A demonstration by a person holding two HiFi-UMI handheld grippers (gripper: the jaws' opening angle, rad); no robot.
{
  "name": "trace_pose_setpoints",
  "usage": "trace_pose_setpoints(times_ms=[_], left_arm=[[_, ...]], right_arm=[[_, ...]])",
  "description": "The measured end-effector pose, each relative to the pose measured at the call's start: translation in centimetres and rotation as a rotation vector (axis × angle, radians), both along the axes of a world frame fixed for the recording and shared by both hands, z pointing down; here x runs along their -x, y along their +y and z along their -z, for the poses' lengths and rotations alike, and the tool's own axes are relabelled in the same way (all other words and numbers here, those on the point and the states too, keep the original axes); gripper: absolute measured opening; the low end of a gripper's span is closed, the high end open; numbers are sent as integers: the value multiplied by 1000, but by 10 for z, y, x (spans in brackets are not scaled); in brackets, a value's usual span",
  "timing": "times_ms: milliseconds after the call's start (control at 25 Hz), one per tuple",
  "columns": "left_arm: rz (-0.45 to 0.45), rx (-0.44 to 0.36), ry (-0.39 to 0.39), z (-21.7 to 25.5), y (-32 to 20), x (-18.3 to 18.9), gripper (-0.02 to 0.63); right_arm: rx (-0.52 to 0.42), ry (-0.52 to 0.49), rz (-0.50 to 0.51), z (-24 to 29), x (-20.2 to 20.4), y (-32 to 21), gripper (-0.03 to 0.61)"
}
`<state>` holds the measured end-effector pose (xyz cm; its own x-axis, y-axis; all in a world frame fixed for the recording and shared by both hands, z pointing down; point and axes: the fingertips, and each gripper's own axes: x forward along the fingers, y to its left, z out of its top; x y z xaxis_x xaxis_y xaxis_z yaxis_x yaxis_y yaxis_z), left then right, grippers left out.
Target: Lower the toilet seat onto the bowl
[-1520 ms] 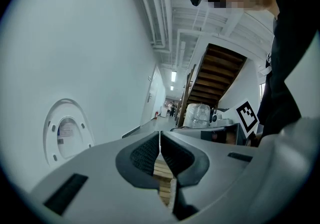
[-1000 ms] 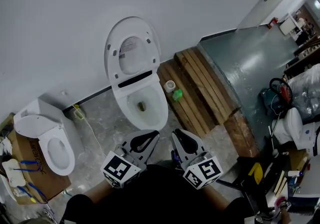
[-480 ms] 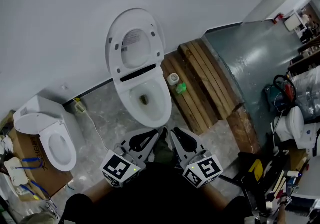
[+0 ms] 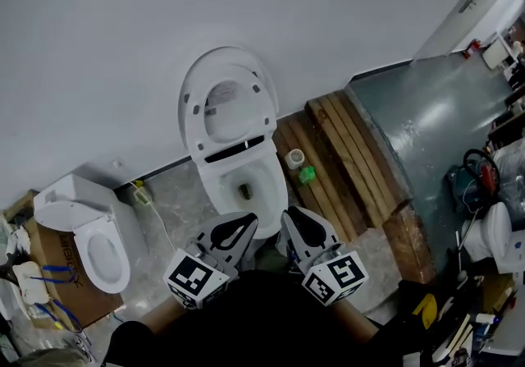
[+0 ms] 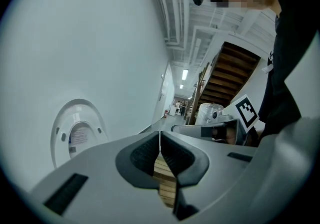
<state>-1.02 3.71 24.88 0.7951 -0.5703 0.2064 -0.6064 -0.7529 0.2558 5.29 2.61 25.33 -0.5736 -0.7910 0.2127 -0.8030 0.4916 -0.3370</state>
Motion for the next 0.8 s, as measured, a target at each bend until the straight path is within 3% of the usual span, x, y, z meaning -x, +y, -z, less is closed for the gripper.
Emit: trace_pose_setpoints(times_ms=[400, 640, 800], left_arm=[[119, -6, -18, -1, -79, -43, 21], [186, -10, -29, -1, -107, -50, 21], [243, -47, -98, -1, -121, -47, 21]], right_arm=[[56, -55, 101, -12, -44, -87, 69], [66, -75, 159, -12, -55, -119, 69], [80, -106, 184, -12, -58, -132, 69]])
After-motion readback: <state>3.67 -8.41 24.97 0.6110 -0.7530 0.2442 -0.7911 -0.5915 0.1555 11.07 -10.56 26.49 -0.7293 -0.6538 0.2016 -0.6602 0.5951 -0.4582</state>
